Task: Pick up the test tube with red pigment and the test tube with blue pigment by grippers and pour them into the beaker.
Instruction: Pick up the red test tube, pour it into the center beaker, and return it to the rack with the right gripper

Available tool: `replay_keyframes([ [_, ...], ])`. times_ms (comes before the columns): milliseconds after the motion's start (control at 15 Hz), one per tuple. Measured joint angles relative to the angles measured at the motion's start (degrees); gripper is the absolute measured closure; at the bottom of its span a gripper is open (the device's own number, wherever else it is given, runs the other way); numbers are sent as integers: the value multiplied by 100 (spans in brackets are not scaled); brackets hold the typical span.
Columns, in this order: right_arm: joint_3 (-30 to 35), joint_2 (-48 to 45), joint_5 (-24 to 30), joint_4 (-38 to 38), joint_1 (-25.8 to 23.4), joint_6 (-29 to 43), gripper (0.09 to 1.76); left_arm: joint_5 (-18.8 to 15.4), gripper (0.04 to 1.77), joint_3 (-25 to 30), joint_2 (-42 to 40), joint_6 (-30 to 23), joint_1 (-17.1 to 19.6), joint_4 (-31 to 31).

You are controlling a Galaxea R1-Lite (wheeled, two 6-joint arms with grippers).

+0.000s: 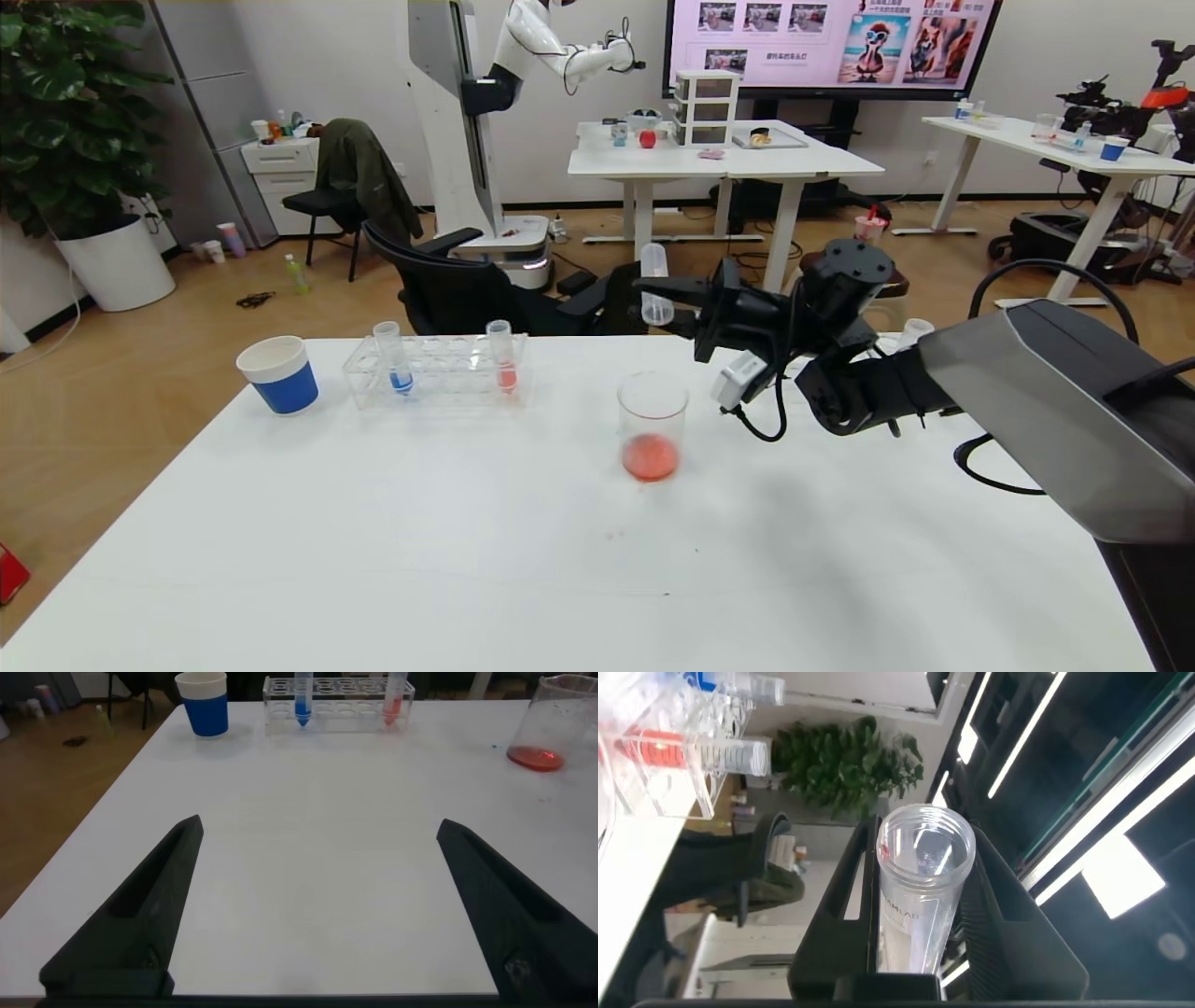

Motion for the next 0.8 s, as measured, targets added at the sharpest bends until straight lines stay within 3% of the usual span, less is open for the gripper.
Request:
replay_keyframes([
  [133, 65, -104, -389, -308, 2, 1147, 133, 0, 7, 0, 0, -2, 0, 0],
  [267, 76, -190, -944, -1086, 2, 2751, 133, 0, 7, 0, 0, 0, 0, 1],
  [400, 127, -263, -1636, -1762, -11, 3917, 133, 0, 7, 0, 0, -2, 0, 1],
  [600, 808, -542, -2683, -1863, -52, 4579, 133, 0, 7, 0, 0, -2, 0, 1],
  [800, 1903, -1151, -4124, -1841, -35, 5943, 133, -2, 7, 0, 0, -5, 0, 0],
])
